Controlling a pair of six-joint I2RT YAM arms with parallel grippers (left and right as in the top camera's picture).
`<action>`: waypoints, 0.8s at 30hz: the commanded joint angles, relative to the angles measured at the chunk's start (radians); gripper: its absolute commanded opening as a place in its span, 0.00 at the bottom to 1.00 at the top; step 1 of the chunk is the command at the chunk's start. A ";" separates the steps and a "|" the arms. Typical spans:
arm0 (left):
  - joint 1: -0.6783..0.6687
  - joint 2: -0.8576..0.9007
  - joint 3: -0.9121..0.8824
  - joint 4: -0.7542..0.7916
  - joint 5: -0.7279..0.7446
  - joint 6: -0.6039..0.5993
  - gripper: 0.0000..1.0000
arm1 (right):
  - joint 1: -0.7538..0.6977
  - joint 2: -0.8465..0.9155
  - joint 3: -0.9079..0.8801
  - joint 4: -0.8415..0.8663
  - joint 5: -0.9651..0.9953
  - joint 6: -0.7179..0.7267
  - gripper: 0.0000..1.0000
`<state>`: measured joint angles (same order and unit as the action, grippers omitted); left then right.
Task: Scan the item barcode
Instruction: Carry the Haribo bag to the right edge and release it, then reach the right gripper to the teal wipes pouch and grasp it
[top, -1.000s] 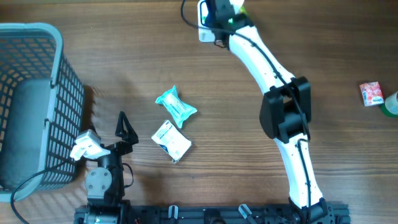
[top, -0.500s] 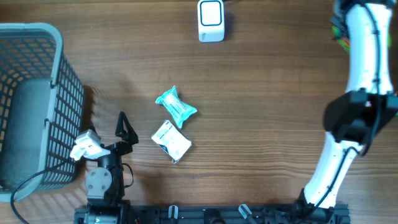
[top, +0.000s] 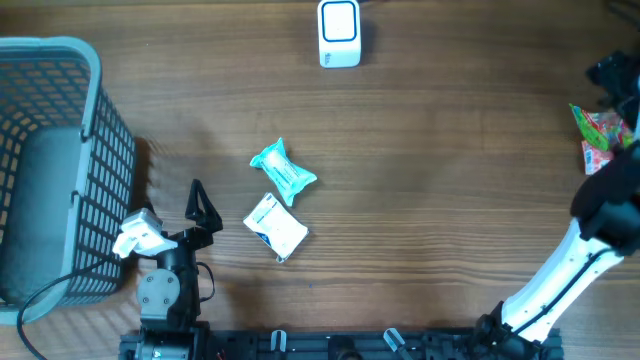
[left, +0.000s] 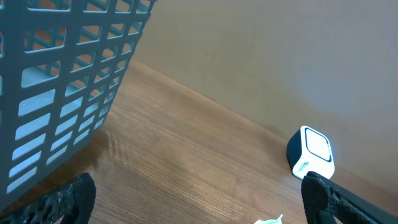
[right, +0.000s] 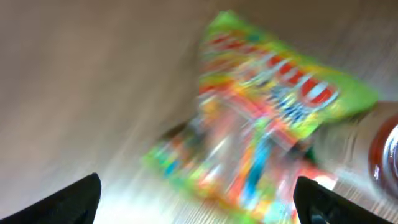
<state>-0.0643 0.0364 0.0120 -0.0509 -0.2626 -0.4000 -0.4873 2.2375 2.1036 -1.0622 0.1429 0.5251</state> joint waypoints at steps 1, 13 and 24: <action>0.005 -0.003 -0.006 0.003 0.005 -0.005 1.00 | 0.100 -0.220 0.063 -0.104 -0.556 -0.043 1.00; 0.005 -0.003 -0.006 0.003 0.005 -0.005 1.00 | 0.933 -0.231 -0.350 0.004 -0.764 -0.484 1.00; 0.005 -0.003 -0.006 0.003 0.005 -0.005 1.00 | 1.272 -0.205 -0.533 0.465 -0.094 -0.394 1.00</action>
<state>-0.0643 0.0364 0.0120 -0.0509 -0.2626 -0.3996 0.7921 2.0083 1.5768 -0.6197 -0.2089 0.0654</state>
